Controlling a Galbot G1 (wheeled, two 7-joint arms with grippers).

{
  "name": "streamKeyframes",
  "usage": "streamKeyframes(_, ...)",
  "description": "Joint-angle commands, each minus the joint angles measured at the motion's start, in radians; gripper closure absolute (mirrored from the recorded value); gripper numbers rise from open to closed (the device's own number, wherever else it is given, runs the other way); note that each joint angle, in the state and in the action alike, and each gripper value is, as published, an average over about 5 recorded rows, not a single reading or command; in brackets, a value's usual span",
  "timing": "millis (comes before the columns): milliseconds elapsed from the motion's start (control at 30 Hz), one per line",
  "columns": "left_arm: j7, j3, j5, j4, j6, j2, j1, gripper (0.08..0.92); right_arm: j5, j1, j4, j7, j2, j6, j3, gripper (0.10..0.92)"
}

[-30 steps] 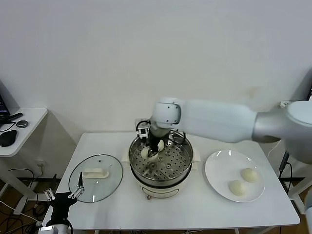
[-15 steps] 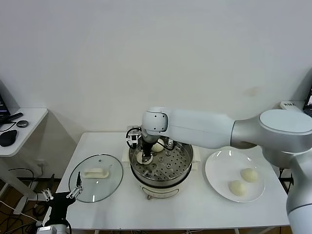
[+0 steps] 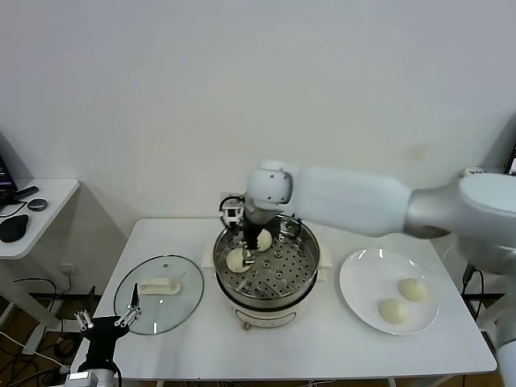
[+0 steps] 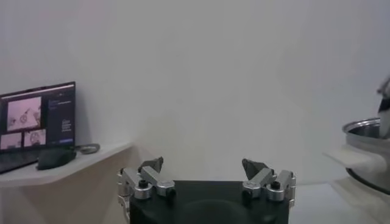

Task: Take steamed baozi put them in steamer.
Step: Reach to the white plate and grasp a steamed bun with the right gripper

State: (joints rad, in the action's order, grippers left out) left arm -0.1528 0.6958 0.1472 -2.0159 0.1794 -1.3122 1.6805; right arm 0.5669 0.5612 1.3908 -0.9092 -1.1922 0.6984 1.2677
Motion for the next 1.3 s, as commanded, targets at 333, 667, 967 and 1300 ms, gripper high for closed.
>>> streamKeyframes(333, 0.002, -0.032, -0.01, 0.024, -0.002, 0.032, -0.018, 0.177, -0.538, -0.013, 0.419, -0.405, 0.958, -0.418, -0.029, 0.203)
streamKeyframes(667, 0.003, -0.042, -0.026, 0.027, -0.004, 0.016, -0.018, 0.177, -0.704, -0.661, 0.318, -0.319, 1.038, -0.466, -0.481, 0.203)
streamKeyframes(967, 0.003, -0.018, -0.027, 0.02, -0.006, 0.012, -0.005, 0.177, -0.717, -0.753, 0.201, -0.226, 0.907, -0.463, -0.521, 0.203)
streamKeyframes(1300, 0.002, -0.006, -0.028, 0.024, -0.003, 0.008, 0.003, 0.177, -0.706, -0.775, 0.066, -0.145, 0.752, -0.45, -0.539, 0.203)
